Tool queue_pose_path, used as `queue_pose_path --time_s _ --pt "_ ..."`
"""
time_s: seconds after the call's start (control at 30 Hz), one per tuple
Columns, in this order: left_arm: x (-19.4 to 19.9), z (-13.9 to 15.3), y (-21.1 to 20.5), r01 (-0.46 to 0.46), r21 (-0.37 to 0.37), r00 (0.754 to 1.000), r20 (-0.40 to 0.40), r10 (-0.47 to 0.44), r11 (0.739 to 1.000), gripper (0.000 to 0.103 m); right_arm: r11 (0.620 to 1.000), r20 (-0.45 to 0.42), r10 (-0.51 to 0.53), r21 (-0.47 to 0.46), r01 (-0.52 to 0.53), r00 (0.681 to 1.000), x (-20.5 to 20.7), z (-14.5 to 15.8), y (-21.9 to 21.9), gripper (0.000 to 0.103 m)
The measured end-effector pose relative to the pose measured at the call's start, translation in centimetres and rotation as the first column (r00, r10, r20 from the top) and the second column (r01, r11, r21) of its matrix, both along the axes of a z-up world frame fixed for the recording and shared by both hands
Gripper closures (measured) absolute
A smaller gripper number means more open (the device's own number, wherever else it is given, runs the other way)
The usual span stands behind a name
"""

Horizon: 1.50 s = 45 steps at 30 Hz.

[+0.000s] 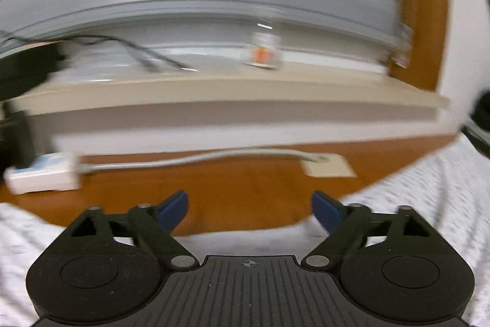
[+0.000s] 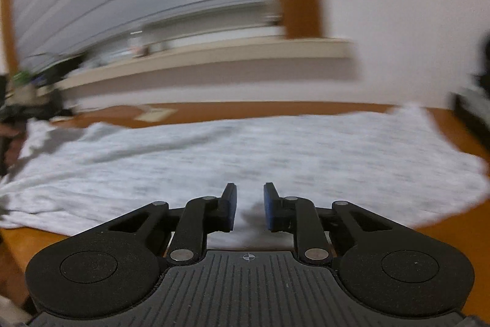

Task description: Fold clothes

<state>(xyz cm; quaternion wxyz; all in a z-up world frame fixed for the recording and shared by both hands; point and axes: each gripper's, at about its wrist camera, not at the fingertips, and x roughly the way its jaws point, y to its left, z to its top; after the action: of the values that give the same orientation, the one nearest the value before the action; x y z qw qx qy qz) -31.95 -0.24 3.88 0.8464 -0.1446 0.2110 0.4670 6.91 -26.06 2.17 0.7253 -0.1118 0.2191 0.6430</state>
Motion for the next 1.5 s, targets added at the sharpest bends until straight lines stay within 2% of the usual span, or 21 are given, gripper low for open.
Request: queue_pose_path --time_s 0.13,0.27,0.37,0.53,0.67,0.7,0.73,0.8,0.83,0.9,0.93,1.0,1.13,1.27,1.33,1.4,1.47,1.5 --pt "3.2 -0.9 -1.5 0.091 0.006 0.995 -0.032 -0.091 0.996 0.009 0.985 -0.012 -0.175 -0.005 0.175 0.984 5.6 -0.2 -2.2 0.08" --pt "3.9 -1.8 -2.1 0.12 0.002 0.991 -0.063 -0.12 0.993 0.009 0.939 -0.049 -0.343 -0.018 0.342 0.938 11.9 -0.8 -2.5 0.078" --pt "3.8 -2.0 -2.2 0.12 -0.002 0.991 -0.058 -0.12 0.993 0.009 0.917 -0.104 -0.399 -0.023 0.399 0.911 15.2 -1.3 -2.3 0.069" --pt "4.2 -2.1 -2.4 0.117 0.008 0.989 -0.092 -0.115 0.993 0.009 0.885 -0.141 -0.465 -0.045 0.464 0.874 17.6 -1.8 -1.3 0.068" --pt "4.1 -2.0 -2.5 0.104 0.028 0.991 -0.084 -0.102 0.994 0.009 0.885 -0.099 -0.466 -0.032 0.465 0.879 17.4 -1.6 -0.4 0.071" --pt "3.9 -2.0 -2.5 0.101 0.027 0.992 -0.077 -0.098 0.995 0.009 0.886 -0.073 -0.464 -0.025 0.464 0.883 17.3 -1.5 -0.2 0.078" --pt "3.8 -2.0 -2.5 0.097 0.026 0.993 -0.071 -0.095 0.995 0.008 0.887 -0.047 -0.463 -0.018 0.462 0.885 17.1 -1.4 0.0 0.093" --pt "3.6 -2.0 -2.3 0.084 0.017 0.995 -0.057 -0.083 0.996 0.008 0.894 0.0 -0.448 0.009 0.448 0.894 16.7 -0.9 0.3 0.095" --pt "3.4 -1.9 -2.2 0.077 0.016 0.996 -0.046 -0.076 0.997 0.008 0.894 0.018 -0.448 0.036 0.447 0.894 16.6 -0.5 0.1 0.096" --pt "2.7 -1.7 -2.4 0.048 0.034 0.999 -0.01 -0.047 0.998 0.008 0.874 0.075 -0.482 0.108 0.473 0.873 16.3 0.7 -0.5 0.096" --pt "2.2 -1.6 -2.6 0.025 0.051 1.0 0.015 -0.026 0.998 0.008 0.861 0.077 -0.502 0.133 0.49 0.861 16.5 1.2 -0.9 0.097" --pt "1.5 -1.5 -2.7 0.007 0.056 0.998 0.054 -0.01 0.998 0.008 0.847 0.091 -0.531 0.098 0.523 0.842 17.5 1.0 -0.6 0.097" --pt "1.4 -1.6 -1.9 0.008 0.005 0.999 0.052 -0.008 1.0 0.008 0.863 0.158 -0.488 -0.062 0.502 0.859 18.1 -0.6 1.1 0.095" --pt "1.9 -1.6 -1.8 0.028 -0.011 0.999 0.021 -0.028 1.0 0.008 0.831 0.205 -0.531 -0.065 0.553 0.822 17.6 -0.1 0.3 0.094" --pt "2.5 -1.7 -2.0 0.046 -0.005 0.999 -0.012 -0.046 0.999 0.008 0.805 0.25 -0.561 -0.055 0.59 0.789 17.1 0.3 0.0 0.085" --pt "3.1 -1.7 -2.3 0.068 -0.001 0.997 -0.041 -0.068 0.998 0.008 0.824 0.26 -0.544 -0.015 0.566 0.798 16.2 0.7 -0.2 0.081" --pt "3.8 -1.9 -2.7 0.093 -0.001 0.994 -0.064 -0.093 0.996 0.008 0.882 0.218 -0.465 0.031 0.471 0.858 15.0 1.1 0.0 0.08" --pt "4.1 -1.9 -2.9 0.106 -0.001 0.991 -0.076 -0.106 0.994 0.008 0.917 0.182 -0.398 0.035 0.398 0.899 14.4 1.3 0.6 0.077"
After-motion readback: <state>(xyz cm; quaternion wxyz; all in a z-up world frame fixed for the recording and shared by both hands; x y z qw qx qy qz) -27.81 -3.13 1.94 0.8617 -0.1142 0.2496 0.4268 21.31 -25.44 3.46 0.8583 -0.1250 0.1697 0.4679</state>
